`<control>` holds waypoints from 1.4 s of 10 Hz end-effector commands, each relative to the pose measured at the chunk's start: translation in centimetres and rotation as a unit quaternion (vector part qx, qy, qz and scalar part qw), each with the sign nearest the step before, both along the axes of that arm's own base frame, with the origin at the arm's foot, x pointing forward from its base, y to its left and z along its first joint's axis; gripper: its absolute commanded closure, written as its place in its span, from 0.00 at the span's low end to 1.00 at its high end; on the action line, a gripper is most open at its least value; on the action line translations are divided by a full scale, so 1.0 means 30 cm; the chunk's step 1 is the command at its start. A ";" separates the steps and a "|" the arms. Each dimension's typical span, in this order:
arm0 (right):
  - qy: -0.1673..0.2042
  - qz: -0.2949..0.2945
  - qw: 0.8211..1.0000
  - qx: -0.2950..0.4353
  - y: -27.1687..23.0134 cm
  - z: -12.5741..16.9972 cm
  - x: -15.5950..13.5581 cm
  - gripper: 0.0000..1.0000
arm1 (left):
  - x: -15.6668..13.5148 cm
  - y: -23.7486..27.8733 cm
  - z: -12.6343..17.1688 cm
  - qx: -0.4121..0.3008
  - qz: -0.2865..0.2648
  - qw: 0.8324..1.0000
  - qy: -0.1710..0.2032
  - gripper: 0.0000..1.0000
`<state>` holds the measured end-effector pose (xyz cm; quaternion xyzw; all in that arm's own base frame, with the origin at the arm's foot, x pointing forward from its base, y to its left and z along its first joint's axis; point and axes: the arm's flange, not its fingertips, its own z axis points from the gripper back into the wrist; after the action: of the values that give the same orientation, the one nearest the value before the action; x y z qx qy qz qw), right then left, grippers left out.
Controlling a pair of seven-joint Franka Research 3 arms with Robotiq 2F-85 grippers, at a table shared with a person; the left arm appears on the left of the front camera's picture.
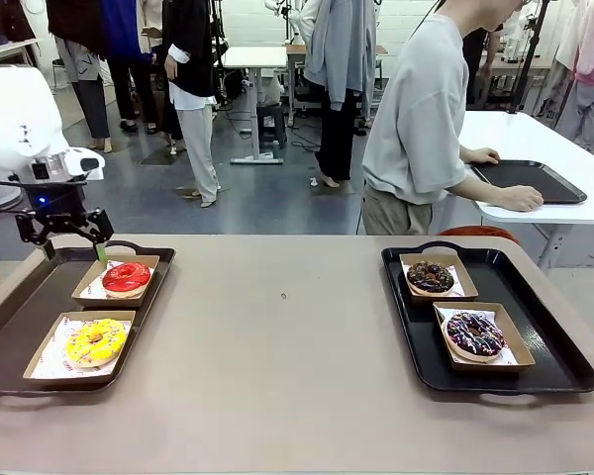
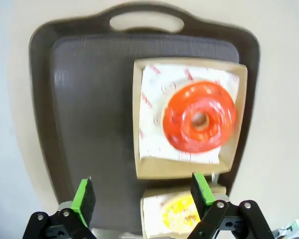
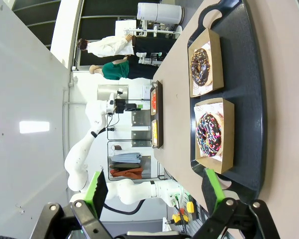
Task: Individually package the donuts and arrange them on the tray.
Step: Place the picked Paper togo box on the Handle tray.
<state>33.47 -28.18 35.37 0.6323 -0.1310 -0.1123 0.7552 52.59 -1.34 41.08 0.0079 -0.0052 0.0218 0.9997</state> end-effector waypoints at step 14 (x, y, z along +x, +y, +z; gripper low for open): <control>0.003 -0.001 1.000 0.001 0.001 0.008 -0.002 0.00 | -0.427 0.398 0.294 -0.341 -0.029 0.938 -0.054 0.00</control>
<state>33.45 -28.20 35.37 0.6323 -0.1311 -0.1125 0.7552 39.64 8.04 49.49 -0.2580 -0.0695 -0.0037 0.9636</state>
